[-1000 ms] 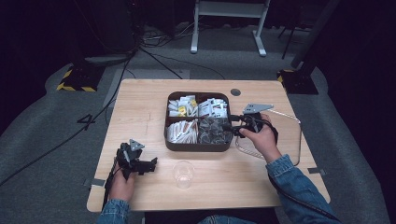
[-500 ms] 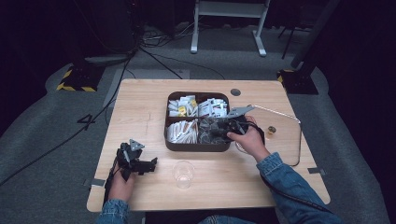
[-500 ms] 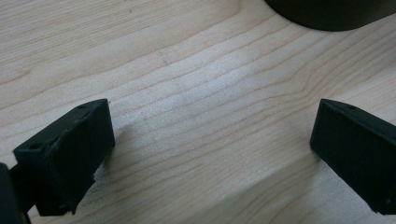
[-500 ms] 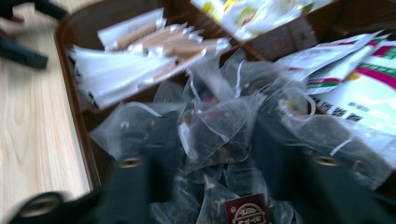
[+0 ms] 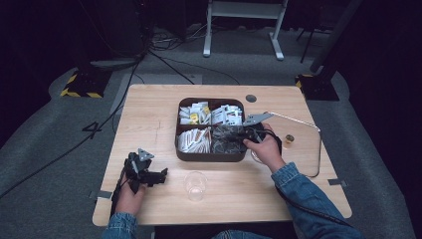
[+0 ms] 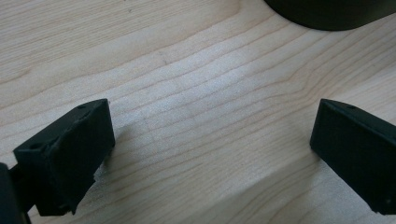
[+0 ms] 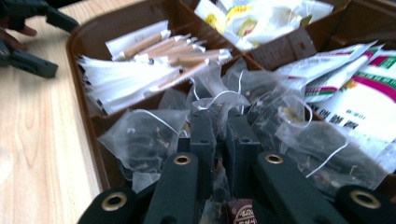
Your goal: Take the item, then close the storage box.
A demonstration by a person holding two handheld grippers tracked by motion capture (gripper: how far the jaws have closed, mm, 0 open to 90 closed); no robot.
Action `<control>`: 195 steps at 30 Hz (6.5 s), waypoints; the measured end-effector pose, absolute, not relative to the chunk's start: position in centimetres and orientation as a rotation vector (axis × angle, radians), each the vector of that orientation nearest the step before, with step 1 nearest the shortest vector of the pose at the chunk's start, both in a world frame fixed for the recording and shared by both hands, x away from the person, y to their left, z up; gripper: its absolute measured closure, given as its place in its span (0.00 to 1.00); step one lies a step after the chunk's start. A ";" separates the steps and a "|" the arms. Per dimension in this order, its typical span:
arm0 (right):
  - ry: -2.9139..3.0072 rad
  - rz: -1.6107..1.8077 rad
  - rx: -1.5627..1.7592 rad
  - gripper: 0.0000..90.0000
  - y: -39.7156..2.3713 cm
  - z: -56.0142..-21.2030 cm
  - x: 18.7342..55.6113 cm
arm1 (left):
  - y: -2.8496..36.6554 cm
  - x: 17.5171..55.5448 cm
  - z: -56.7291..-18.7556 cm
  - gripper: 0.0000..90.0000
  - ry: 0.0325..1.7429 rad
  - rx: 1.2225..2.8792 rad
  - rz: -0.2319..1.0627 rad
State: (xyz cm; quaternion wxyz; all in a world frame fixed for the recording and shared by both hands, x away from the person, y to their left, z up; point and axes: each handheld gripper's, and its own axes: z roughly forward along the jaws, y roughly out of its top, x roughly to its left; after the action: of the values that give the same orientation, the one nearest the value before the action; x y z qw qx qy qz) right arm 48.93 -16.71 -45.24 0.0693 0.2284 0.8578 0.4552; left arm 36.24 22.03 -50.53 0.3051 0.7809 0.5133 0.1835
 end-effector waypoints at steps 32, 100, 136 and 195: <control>2.481 1.598 0.638 0.93 -18.5 -41.5 45.9 | 22.4 35.6 -50.5 0.00 1.374 2.061 0.493; 2.723 1.687 0.231 0.93 -10.0 -41.9 37.3 | 22.4 35.8 -50.5 0.00 1.386 2.057 0.491; 2.747 1.664 0.255 0.60 -9.7 -41.8 36.8 | 22.4 36.0 -50.5 0.00 1.385 2.055 0.494; 2.244 1.240 1.099 0.39 -29.2 -42.2 47.2 | 22.3 36.7 -50.5 0.00 1.350 2.076 0.480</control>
State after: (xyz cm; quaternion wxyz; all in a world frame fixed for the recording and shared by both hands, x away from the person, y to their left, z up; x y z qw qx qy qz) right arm 47.19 -29.19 -42.20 0.1751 0.3877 0.7921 0.4377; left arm 36.69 22.31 -50.52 0.3050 0.7838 0.5097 0.1811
